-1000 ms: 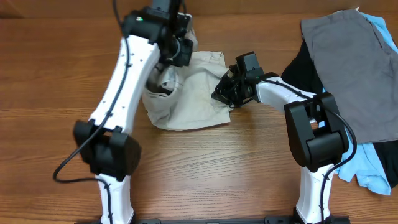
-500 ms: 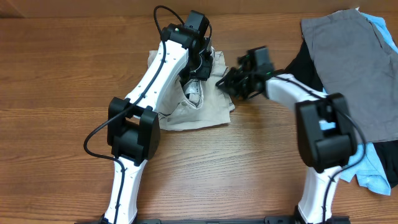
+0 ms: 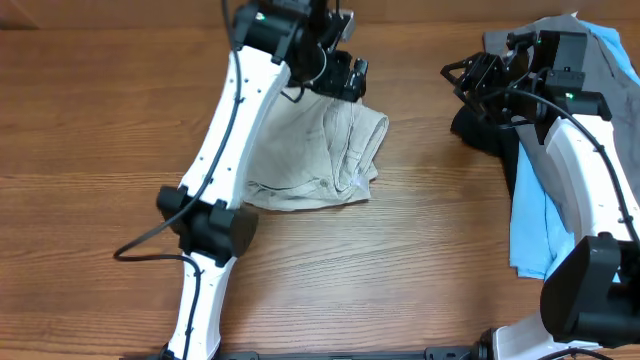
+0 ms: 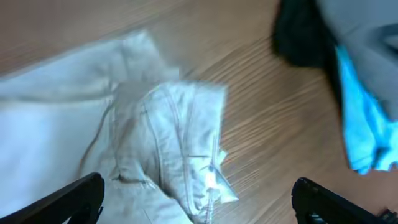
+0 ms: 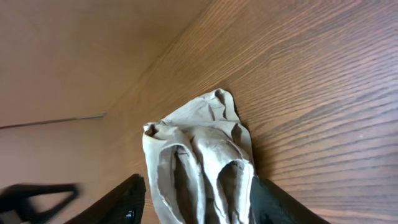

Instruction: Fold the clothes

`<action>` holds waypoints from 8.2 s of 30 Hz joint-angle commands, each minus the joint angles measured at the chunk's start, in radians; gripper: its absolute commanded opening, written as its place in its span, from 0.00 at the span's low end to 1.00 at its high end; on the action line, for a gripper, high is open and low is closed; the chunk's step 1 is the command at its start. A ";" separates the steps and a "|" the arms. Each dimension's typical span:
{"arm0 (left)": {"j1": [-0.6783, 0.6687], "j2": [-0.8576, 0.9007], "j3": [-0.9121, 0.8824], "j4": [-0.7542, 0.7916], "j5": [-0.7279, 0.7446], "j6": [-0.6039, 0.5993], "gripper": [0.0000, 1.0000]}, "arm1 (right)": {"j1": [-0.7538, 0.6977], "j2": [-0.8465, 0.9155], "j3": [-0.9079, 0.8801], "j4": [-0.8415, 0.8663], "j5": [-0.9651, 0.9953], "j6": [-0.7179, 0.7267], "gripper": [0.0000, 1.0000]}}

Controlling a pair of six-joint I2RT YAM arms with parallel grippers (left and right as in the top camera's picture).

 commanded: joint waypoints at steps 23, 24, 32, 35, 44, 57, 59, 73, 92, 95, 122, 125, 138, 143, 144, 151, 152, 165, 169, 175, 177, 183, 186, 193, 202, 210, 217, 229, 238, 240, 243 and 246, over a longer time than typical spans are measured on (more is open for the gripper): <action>-0.016 -0.005 -0.485 0.194 -0.144 -0.070 0.73 | -0.008 0.000 0.000 -0.080 0.065 -0.097 0.66; -0.016 -0.005 -0.485 0.197 -0.142 -0.072 0.64 | -0.008 0.000 0.000 -0.080 0.065 -0.097 0.66; -0.037 -0.004 -0.485 0.249 -0.153 -0.113 0.04 | -0.008 0.000 0.000 -0.088 0.065 -0.097 0.68; -0.041 -0.004 -0.484 0.247 -0.151 -0.115 0.04 | -0.008 0.000 0.000 -0.088 0.065 -0.097 0.68; -0.105 -0.003 -0.462 0.245 -0.142 -0.118 0.04 | -0.008 0.000 0.000 -0.088 0.072 -0.097 0.68; -0.209 0.033 -0.527 0.286 -0.184 -0.035 0.86 | -0.008 0.000 0.000 -0.109 0.073 -0.097 0.69; -0.209 0.032 -0.480 0.235 -0.188 -0.030 0.88 | -0.008 0.000 0.000 -0.105 0.073 -0.097 0.70; -0.296 0.165 -0.492 0.332 -0.412 0.257 0.83 | -0.008 0.000 0.000 -0.111 0.073 -0.119 0.75; 0.195 0.278 -0.499 0.370 -0.598 0.316 0.85 | -0.008 0.000 0.000 -0.132 0.091 -0.119 0.75; 0.293 0.278 -0.499 0.412 -0.571 0.385 0.87 | -0.008 0.000 0.000 -0.132 0.100 -0.119 0.75; 0.584 0.030 -0.065 -0.052 -0.405 -0.091 1.00 | -0.008 0.000 0.000 -0.156 0.103 -0.123 0.82; 0.657 0.030 -0.101 -0.051 -0.271 -0.106 1.00 | -0.008 0.000 0.000 -0.176 0.103 -0.156 0.85; 0.787 0.030 -0.330 -0.012 -0.326 -0.183 1.00 | -0.008 0.000 -0.002 -0.246 0.152 -0.212 0.86; 0.787 0.030 -0.566 0.134 -0.314 -0.116 1.00 | -0.008 0.000 -0.002 -0.244 0.153 -0.212 0.86; 0.787 0.030 -0.597 0.155 -0.314 -0.105 1.00 | -0.008 0.000 -0.002 -0.243 0.154 -0.212 0.86; 0.786 0.030 -0.774 0.380 -0.322 -0.029 1.00 | -0.008 0.000 -0.002 -0.229 0.156 -0.212 0.86; 0.786 0.030 -0.780 0.405 -0.322 -0.019 1.00 | -0.008 0.001 -0.002 -0.229 0.156 -0.212 0.86; 0.787 0.030 -0.780 0.643 -0.544 -0.004 1.00 | -0.008 0.001 -0.002 -0.229 0.156 -0.212 0.86; 0.787 0.030 -0.780 0.684 -0.582 0.000 1.00 | -0.008 0.002 -0.002 -0.229 0.156 -0.212 0.86; 0.787 0.030 -0.780 0.718 -0.588 0.020 1.00 | -0.008 0.002 -0.002 -0.229 0.156 -0.212 0.86; 0.792 0.030 -0.780 0.739 -0.591 0.027 1.00 | -0.008 0.002 -0.002 -0.229 0.156 -0.212 0.86; 0.782 0.026 -0.779 0.709 -0.545 0.087 1.00 | -0.008 0.002 -0.002 -0.216 0.155 -0.212 0.86; 0.764 0.002 -0.779 0.655 -0.538 0.105 1.00 | -0.008 0.002 -0.002 -0.206 0.147 -0.215 0.91; 0.743 -0.170 -0.778 0.525 -0.562 0.126 1.00 | -0.008 0.000 0.043 -0.248 0.140 -0.220 1.00; 0.672 -0.454 -0.778 0.453 -0.260 0.117 1.00 | 0.016 -0.089 0.325 -0.550 0.249 -0.387 1.00; 0.462 -0.506 -0.779 0.360 -0.164 0.115 1.00 | 0.016 -0.255 0.475 -0.760 0.425 -0.409 1.00; 0.363 -0.505 -0.779 0.363 -0.164 0.115 1.00 | 0.016 -0.472 0.478 -0.891 0.512 -0.408 1.00; 0.359 -0.505 -0.779 0.363 -0.164 0.115 1.00 | 0.016 -0.505 0.476 -0.959 0.383 -0.404 1.00; 0.359 -0.505 -0.779 0.363 -0.164 0.115 1.00 | 0.016 -0.493 0.464 -0.950 0.399 -0.405 1.00; 0.359 -0.505 -0.779 0.363 -0.164 0.115 1.00 | 0.024 -0.537 0.418 -0.832 0.417 -0.417 1.00; 0.359 -0.505 -0.779 0.363 -0.164 0.115 1.00 | 0.088 -0.704 0.172 -0.514 0.441 -0.537 1.00; 0.359 -0.505 -0.779 0.363 -0.164 0.115 1.00 | 0.100 -0.847 -0.089 -0.282 0.461 -0.542 1.00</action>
